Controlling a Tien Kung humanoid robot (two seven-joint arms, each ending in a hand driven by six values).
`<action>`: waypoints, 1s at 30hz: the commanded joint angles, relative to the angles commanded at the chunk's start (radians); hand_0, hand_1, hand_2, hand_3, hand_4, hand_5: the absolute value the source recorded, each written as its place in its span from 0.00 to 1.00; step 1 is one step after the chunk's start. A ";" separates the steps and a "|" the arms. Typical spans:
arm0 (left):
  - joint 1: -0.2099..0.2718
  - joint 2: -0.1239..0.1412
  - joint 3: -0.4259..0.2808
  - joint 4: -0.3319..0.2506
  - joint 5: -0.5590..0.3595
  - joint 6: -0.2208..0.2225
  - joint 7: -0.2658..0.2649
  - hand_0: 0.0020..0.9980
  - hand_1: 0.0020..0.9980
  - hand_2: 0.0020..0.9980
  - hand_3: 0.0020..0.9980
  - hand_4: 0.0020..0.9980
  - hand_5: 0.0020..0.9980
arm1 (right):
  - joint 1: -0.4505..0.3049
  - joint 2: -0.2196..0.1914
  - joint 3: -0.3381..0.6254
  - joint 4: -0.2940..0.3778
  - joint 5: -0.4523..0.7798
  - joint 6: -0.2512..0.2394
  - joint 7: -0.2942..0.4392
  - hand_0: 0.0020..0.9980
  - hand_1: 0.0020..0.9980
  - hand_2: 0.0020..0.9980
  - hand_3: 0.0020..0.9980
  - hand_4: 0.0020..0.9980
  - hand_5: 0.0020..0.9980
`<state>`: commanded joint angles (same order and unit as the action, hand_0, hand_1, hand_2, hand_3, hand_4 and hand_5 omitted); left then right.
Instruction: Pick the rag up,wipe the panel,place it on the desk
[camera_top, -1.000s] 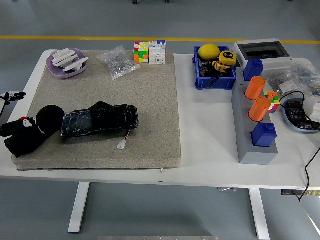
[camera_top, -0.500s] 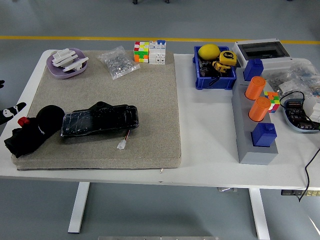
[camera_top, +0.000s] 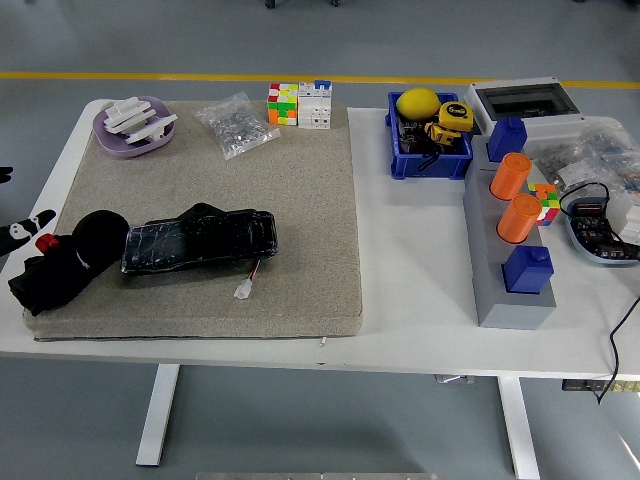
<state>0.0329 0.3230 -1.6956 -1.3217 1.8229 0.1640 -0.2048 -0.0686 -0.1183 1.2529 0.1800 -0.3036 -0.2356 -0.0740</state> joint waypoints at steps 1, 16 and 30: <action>-0.005 0.002 0.005 0.004 0.003 0.001 -0.002 0.77 0.79 0.75 0.76 1.00 0.47 | 0.000 0.002 0.008 0.000 -0.006 0.001 0.001 0.80 0.69 0.69 0.62 0.99 0.47; -0.117 0.038 0.132 0.076 0.029 -0.005 -0.002 0.78 0.79 0.75 0.76 1.00 0.48 | -0.004 0.019 0.042 0.000 0.021 -0.006 0.015 0.80 0.69 0.69 0.62 0.99 0.47; -0.128 0.021 0.169 0.153 0.073 0.002 -0.018 0.78 0.79 0.74 0.75 1.00 0.49 | -0.003 0.026 0.079 0.000 -0.019 -0.003 0.023 0.80 0.69 0.69 0.62 0.99 0.47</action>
<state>-0.0954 0.3441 -1.5271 -1.1684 1.8955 0.1664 -0.2227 -0.0712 -0.0920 1.3318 0.1800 -0.3226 -0.2384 -0.0513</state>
